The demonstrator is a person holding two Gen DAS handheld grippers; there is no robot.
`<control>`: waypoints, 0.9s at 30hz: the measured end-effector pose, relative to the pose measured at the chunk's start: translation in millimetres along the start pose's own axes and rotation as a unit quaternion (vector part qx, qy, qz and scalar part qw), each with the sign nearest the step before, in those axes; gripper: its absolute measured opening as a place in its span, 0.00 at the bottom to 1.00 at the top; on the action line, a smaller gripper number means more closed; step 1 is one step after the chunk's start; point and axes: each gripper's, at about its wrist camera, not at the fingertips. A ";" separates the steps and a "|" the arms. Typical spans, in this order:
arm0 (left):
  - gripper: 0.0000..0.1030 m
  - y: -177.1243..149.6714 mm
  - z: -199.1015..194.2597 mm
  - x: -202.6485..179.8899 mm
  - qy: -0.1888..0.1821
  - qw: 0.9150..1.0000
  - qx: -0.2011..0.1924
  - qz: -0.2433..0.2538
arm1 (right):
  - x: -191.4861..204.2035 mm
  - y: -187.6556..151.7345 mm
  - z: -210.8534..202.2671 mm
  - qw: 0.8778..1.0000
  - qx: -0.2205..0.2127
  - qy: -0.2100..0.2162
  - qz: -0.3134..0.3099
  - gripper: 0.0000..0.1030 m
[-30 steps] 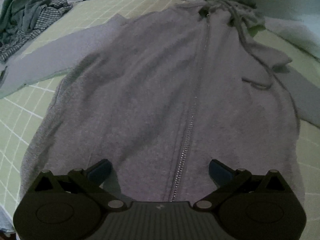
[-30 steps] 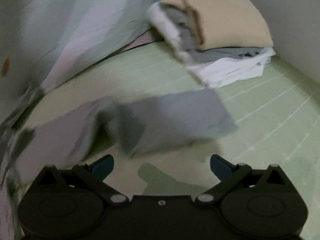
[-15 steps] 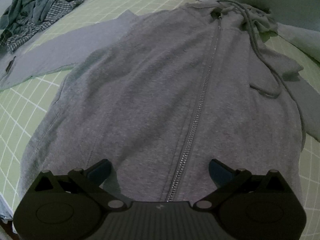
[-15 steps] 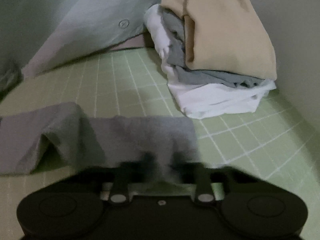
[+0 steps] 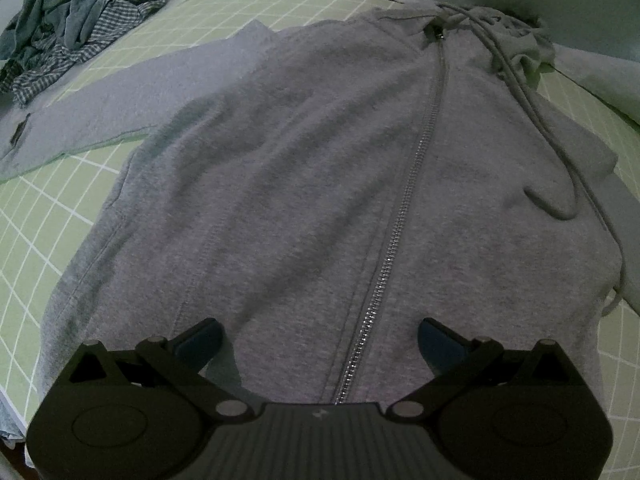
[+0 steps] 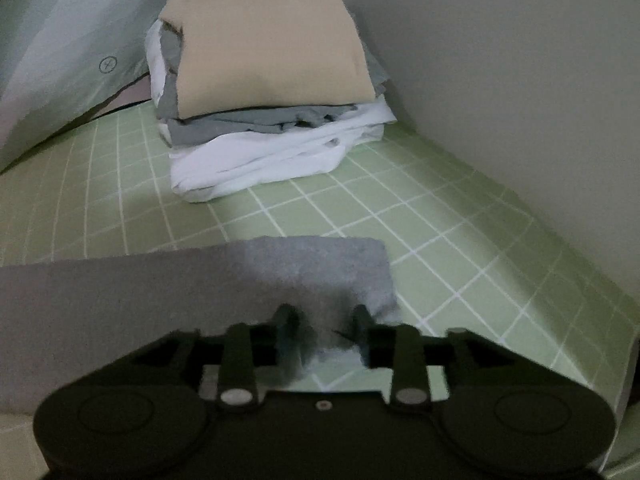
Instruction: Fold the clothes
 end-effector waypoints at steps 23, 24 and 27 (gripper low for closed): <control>1.00 -7.5 -4.4 1.1 0.000 1.000 -0.023 0.000 | -31.7 6.0 4.3 0.998 0.003 -0.019 0.059 0.41; 1.00 -8.5 -4.8 1.3 0.000 1.000 -0.026 0.000 | -27.8 6.1 2.0 0.998 0.004 -0.030 0.050 0.47; 1.00 -10.5 -7.5 4.0 -0.006 1.000 -0.024 0.006 | -18.1 0.0 -16.0 0.998 -0.016 -0.043 0.043 0.76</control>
Point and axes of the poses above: each gripper's, at about its wrist camera, not at the fingertips, and z roughly the way its jaws point, x to its left, y to its top, and after that the axes turned 1 degree about z, right-handed
